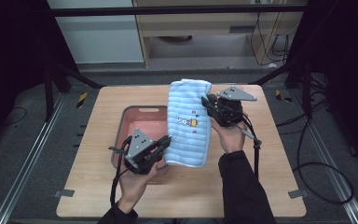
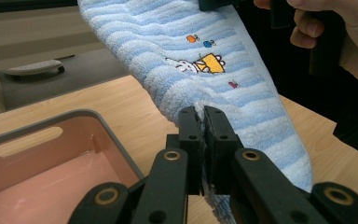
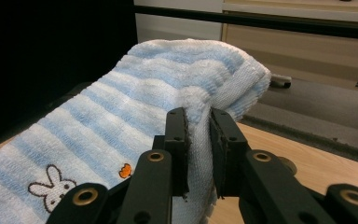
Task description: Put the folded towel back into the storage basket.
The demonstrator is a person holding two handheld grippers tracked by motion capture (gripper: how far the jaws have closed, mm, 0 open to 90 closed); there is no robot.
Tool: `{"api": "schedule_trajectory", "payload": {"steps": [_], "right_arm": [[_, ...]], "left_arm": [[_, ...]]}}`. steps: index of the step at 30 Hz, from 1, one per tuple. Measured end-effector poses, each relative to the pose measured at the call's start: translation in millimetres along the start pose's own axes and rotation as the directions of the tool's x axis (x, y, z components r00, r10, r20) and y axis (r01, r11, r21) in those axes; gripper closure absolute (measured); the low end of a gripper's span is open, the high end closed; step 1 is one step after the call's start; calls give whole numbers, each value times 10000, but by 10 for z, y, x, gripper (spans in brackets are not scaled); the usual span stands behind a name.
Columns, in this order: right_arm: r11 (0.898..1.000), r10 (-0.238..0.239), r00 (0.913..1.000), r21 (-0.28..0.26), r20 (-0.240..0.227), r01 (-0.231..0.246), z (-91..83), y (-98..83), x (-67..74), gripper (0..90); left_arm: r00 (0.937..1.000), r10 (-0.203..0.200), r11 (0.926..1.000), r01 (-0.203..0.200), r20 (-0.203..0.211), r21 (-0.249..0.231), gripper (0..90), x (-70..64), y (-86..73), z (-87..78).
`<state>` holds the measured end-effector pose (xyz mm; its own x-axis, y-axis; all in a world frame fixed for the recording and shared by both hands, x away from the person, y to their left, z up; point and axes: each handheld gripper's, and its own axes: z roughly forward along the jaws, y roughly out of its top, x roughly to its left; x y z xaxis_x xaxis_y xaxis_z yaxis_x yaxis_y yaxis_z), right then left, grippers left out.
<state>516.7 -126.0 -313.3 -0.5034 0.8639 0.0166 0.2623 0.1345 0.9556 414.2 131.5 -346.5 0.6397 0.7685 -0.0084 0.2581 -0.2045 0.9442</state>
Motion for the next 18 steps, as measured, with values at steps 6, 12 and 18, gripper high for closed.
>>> {"api": "schedule_trajectory", "payload": {"steps": [6, 12, 18], "right_arm": [[10000, -36, 10000, -27, -77, 36, 68, 38, 74, 784], [9999, -76, 9999, -86, -155, 75, 130, 66, 134, 784], [9998, -175, 9994, -89, -289, 172, 217, 105, 227, 785]], "left_arm": [[9998, 39, 10000, -40, -173, -44, 863, 75, 3, -61], [9995, 17, 10000, -19, -323, -47, 863, 152, -3, -110], [9987, -41, 9999, 36, -508, -107, 863, 227, -16, -174]]}}
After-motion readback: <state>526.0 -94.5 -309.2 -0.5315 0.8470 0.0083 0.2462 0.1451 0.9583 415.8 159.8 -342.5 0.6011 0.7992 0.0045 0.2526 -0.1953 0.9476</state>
